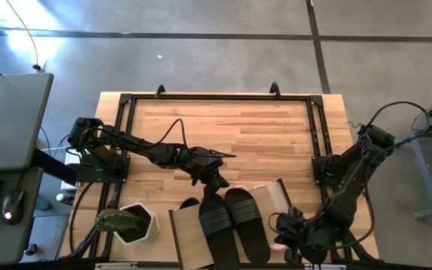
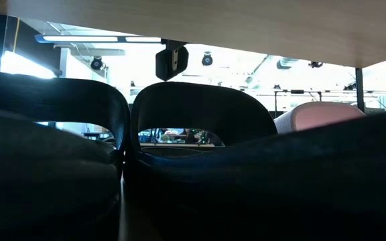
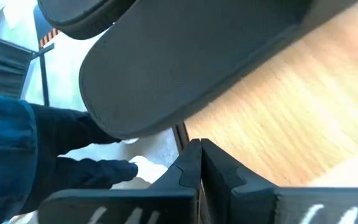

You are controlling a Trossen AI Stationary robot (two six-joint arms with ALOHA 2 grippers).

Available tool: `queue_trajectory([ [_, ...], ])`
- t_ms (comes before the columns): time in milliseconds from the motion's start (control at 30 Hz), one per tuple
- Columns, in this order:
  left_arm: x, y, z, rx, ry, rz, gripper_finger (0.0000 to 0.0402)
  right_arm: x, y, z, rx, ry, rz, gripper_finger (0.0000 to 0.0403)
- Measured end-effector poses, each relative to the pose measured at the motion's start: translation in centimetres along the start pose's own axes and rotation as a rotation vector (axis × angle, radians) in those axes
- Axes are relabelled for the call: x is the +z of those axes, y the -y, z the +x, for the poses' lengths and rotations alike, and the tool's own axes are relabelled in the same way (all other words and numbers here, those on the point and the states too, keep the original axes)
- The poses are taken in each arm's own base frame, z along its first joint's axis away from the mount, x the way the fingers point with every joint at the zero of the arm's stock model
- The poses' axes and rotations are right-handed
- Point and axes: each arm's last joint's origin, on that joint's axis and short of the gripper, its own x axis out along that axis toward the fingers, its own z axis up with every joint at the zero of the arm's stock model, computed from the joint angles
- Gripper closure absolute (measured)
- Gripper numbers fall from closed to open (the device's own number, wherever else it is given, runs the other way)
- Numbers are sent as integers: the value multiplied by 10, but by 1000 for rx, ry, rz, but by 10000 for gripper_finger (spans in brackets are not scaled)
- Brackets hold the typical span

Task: Pick and place slides into the shelf
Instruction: Return to Home Position

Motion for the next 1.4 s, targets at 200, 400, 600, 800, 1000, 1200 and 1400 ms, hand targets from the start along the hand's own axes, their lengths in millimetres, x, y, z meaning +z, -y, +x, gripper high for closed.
queue_trajectory([
  [200, 13, -11, -11, 33, 30, -21, 401, -6, 3, -24, -6, 62, 16, 403],
  [400, 36, -16, -52, 98, 102, -19, 402, -3, 10, -48, -1, 113, -1, 403],
  [600, 56, 2, -110, 45, 246, 16, 402, 13, 20, -91, 92, 240, -63, 403],
  [800, 58, 29, -160, -62, 361, 87, 401, 39, 21, -123, 479, 414, -115, 403],
  [1000, 51, 50, -189, -126, 426, 192, 402, 71, 43, -81, 837, 485, -148, 403],
  [1200, 45, 60, -198, -157, 438, 279, 402, 136, 87, -95, 855, 711, -395, 403],
  [1400, 46, 62, -210, -124, 510, 282, 402, 169, 120, -191, 497, 931, -620, 403],
])
